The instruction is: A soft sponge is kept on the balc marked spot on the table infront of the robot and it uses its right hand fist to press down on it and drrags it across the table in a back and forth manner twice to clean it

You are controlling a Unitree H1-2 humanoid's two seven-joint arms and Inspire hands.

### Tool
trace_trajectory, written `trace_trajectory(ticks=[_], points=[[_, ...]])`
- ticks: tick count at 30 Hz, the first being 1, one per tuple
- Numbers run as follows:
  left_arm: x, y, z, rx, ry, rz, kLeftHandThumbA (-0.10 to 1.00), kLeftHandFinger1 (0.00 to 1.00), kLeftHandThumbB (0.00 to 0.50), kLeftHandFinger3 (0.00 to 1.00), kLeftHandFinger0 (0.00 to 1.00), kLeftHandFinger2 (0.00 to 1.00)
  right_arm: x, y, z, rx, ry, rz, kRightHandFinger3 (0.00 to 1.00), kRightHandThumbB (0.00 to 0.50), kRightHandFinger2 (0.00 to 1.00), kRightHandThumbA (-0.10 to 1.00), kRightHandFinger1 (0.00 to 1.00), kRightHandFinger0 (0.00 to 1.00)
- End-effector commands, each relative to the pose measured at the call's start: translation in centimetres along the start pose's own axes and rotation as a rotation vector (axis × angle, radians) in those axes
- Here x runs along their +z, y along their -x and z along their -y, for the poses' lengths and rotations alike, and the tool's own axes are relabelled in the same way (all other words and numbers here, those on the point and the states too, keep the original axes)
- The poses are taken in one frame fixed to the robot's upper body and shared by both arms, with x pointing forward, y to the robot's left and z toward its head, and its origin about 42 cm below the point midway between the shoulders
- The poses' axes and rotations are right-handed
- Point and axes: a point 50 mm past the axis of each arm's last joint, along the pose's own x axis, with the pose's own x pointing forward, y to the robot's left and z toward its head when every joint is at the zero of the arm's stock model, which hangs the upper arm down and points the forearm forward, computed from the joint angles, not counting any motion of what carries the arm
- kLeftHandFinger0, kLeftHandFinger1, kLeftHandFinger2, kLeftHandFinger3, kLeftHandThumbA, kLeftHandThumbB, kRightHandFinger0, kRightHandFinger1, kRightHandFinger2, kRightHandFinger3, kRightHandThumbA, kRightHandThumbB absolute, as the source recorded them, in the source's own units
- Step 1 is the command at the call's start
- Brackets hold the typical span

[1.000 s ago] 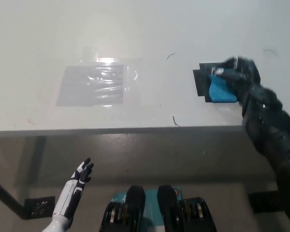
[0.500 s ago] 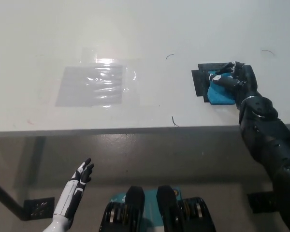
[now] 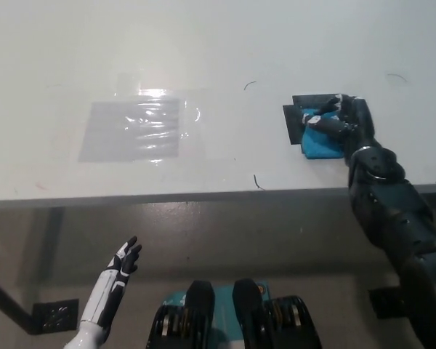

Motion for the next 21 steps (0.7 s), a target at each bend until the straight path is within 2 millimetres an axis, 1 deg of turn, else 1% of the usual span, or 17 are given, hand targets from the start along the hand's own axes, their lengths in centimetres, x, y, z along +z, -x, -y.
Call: trace_trajectory(ticks=[1, 2, 4, 5, 6, 7, 8, 9, 11, 12, 14, 16, 17, 19, 20, 21], points=[[0.8, -0.4, -0.2, -0.005, -0.001, 0.049, 1.00, 1.00, 0.097, 1.00, 1.00, 1.00, 1.7, 0.6, -6.7, 0.158, -0.031, 0.010, 0.22, 0.141, 0.34, 1.00, 0.05, 0.00], [0.8, -0.4, -0.2, -0.004, -0.007, 0.053, 1.00, 1.00, 0.080, 1.00, 1.00, 1.00, 2.0, 0.8, -7.6, 0.178, -0.042, 0.021, 0.20, 0.136, 0.33, 1.00, 0.04, 0.00], [0.6, 0.0, -0.1, -0.007, -0.008, 0.050, 1.00, 1.00, 0.067, 1.00, 1.00, 1.00, 2.2, 1.3, -9.4, 0.215, -0.031, 0.040, 0.16, 0.138, 0.30, 1.00, 0.02, 0.00], [0.5, 0.2, -0.1, -0.009, -0.006, 0.044, 1.00, 1.00, 0.074, 1.00, 1.00, 1.00, 2.4, 1.7, -10.8, 0.246, -0.005, 0.073, 0.16, 0.111, 0.29, 1.00, 0.03, 0.00], [0.4, 0.3, -0.1, -0.011, -0.006, 0.042, 1.00, 1.00, 0.077, 1.00, 1.00, 1.00, 2.4, 1.9, -11.3, 0.252, -0.003, 0.074, 0.16, 0.136, 0.29, 1.00, 0.04, 0.00], [0.3, 0.5, 0.0, -0.013, -0.007, 0.035, 1.00, 1.00, 0.087, 1.00, 1.00, 1.00, 2.5, 2.3, -12.7, 0.270, -0.007, 0.077, 0.14, 0.140, 0.27, 1.00, 0.03, 0.00], [0.1, 0.9, 0.0, -0.015, -0.007, 0.028, 1.00, 1.00, 0.091, 1.00, 1.00, 1.00, 2.2, 2.5, -13.0, 0.275, -0.009, 0.075, 0.12, 0.140, 0.25, 1.00, 0.02, 0.00], [-0.1, 1.1, 0.2, -0.017, -0.008, 0.024, 1.00, 1.00, 0.086, 1.00, 1.00, 1.00, 2.4, 2.9, -14.0, 0.298, -0.005, 0.092, 0.12, 0.133, 0.26, 1.00, 0.05, 0.00], [-0.2, 1.3, 0.3, -0.018, 0.000, 0.022, 1.00, 1.00, 0.083, 1.00, 1.00, 1.00, 2.5, 3.1, -14.6, 0.311, 0.001, 0.104, 0.09, 0.131, 0.25, 1.00, 0.06, 0.00], [-0.3, 1.4, 0.3, -0.019, 0.005, 0.021, 1.00, 1.00, 0.079, 1.00, 1.00, 1.00, 2.6, 3.3, -15.0, 0.323, -0.004, 0.111, 0.09, 0.134, 0.23, 1.00, 0.04, 0.00], [-0.4, 1.4, 0.3, -0.017, -0.002, 0.022, 1.00, 1.00, 0.094, 1.00, 1.00, 1.00, 2.7, 3.5, -15.7, 0.334, -0.010, 0.117, 0.09, 0.111, 0.22, 1.00, 0.03, 0.00], [-0.4, 1.5, 0.3, -0.021, -0.015, 0.025, 1.00, 1.00, 0.078, 1.00, 1.00, 1.00, 2.8, 3.6, -16.0, 0.338, -0.010, 0.110, 0.07, 0.119, 0.22, 1.00, 0.02, 0.00], [-0.4, 1.5, 0.3, -0.021, -0.017, 0.024, 1.00, 1.00, 0.078, 1.00, 1.00, 1.00, 2.8, 3.6, -16.0, 0.339, -0.009, 0.110, 0.07, 0.118, 0.22, 1.00, 0.03, 0.00], [-0.4, 1.5, 0.4, -0.020, -0.009, 0.021, 1.00, 1.00, 0.064, 1.00, 1.00, 1.00, 2.4, 3.6, -15.7, 0.333, 0.002, 0.108, 0.10, 0.098, 0.25, 1.00, 0.04, 0.00], [-0.4, 1.5, 0.4, -0.019, -0.006, 0.019, 1.00, 1.00, 0.064, 1.00, 1.00, 1.00, 2.2, 3.5, -15.4, 0.330, 0.004, 0.104, 0.12, 0.096, 0.27, 1.00, 0.04, 0.00], [-0.4, 1.6, 0.4, -0.018, -0.004, 0.018, 1.00, 1.00, 0.072, 1.00, 1.00, 1.00, 2.1, 3.4, -15.1, 0.326, 0.004, 0.098, 0.16, 0.087, 0.31, 1.00, 0.07, 0.00]])
